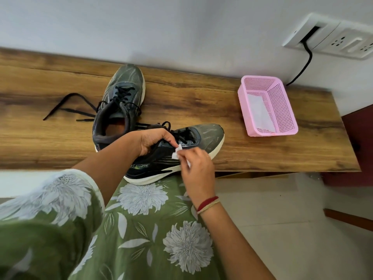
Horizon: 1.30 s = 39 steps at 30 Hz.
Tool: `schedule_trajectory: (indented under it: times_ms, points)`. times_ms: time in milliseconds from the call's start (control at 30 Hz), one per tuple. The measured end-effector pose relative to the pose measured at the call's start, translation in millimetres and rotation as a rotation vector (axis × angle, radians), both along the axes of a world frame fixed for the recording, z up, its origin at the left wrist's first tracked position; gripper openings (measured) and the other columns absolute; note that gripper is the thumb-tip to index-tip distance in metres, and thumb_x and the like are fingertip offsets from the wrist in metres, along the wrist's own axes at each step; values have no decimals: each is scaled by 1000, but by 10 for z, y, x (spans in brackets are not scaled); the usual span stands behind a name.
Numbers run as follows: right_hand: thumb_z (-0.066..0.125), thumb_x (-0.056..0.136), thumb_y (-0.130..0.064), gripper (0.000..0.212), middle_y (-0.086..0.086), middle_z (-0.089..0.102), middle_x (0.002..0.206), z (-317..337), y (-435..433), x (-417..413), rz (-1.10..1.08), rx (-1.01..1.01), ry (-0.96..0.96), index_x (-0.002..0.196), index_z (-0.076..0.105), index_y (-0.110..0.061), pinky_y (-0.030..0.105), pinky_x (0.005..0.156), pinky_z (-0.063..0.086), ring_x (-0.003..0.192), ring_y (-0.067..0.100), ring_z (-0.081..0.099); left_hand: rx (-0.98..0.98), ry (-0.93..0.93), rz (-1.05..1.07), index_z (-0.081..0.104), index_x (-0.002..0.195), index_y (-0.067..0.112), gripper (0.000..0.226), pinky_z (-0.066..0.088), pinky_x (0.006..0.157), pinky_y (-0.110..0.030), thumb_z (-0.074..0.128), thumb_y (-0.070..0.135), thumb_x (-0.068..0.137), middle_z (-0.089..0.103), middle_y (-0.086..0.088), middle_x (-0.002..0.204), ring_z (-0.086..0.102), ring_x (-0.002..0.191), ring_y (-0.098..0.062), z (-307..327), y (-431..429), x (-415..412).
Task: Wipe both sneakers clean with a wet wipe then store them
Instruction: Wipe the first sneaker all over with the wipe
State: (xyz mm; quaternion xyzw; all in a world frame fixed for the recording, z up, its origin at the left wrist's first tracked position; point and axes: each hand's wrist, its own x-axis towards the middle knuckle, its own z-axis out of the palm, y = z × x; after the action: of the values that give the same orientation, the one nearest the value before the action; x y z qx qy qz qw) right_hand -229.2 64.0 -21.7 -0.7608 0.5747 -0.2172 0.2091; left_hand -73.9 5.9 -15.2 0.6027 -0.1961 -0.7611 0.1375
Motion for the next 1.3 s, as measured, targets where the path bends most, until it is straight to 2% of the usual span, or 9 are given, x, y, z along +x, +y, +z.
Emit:
schedule_trajectory:
  times_ms: [167,400,500,667,867,1033,1167,1233,1300]
  points:
    - [61,89,-20,12,-1,59,91,4,-259,-295,-257,21,0,95,69,-14,24,75,35,87,16,51,14,-7,-7,67,76,3,11,53,51,-22,59,11,78,67,-10,62,63,49,-21,-2,-16,38]
    - [64,87,-20,10,-4,54,81,41,-242,-234,-114,38,-21,90,71,-14,23,69,41,79,16,52,0,-2,-26,67,80,4,26,51,59,-25,63,17,57,68,-10,68,62,56,-23,17,-43,43]
    - [64,86,-19,8,-4,56,84,70,-305,-261,-278,81,-120,88,71,-14,28,75,43,84,18,56,3,-14,-25,67,79,4,22,52,56,-23,62,16,62,67,-10,66,61,54,-23,26,-27,35]
    - [64,87,-24,10,-7,55,82,45,-156,-150,-102,98,-53,89,71,-16,24,70,38,80,11,51,12,-24,-34,65,74,6,12,48,58,-23,61,15,66,65,-9,63,59,54,-22,48,3,-8]
    - [69,83,-21,5,-4,64,85,-17,-290,-291,-208,104,-180,85,72,-17,31,74,49,81,13,58,2,-99,-41,66,98,4,18,51,72,-29,64,16,84,70,-10,81,64,77,-24,149,75,-60]
    - [71,82,-21,10,-3,65,88,-109,-298,-304,-240,142,-229,90,74,-16,32,78,48,85,15,58,-462,-680,-574,57,99,13,34,39,75,-28,48,45,94,55,-2,94,55,91,-22,421,290,-172]
    - [72,80,-19,10,-4,66,88,-143,-316,-308,-271,193,-291,90,75,-17,35,82,49,87,16,60,-1176,-1285,-776,57,90,10,11,39,57,-33,51,16,83,58,-8,84,55,80,-30,484,484,-113]
    - [74,79,-19,10,-4,67,86,-143,-339,-325,-274,213,-325,88,75,-17,33,81,50,85,13,61,-1368,-1365,-925,56,117,9,45,46,73,-42,50,6,73,57,-16,111,52,99,-36,429,504,-81]
    - [74,78,-19,10,-4,69,87,-139,-354,-338,-290,217,-368,88,75,-17,29,80,51,85,10,63,-1300,-1368,-1229,18,149,17,71,28,107,-54,39,9,82,19,-19,153,21,140,-37,384,462,-92]
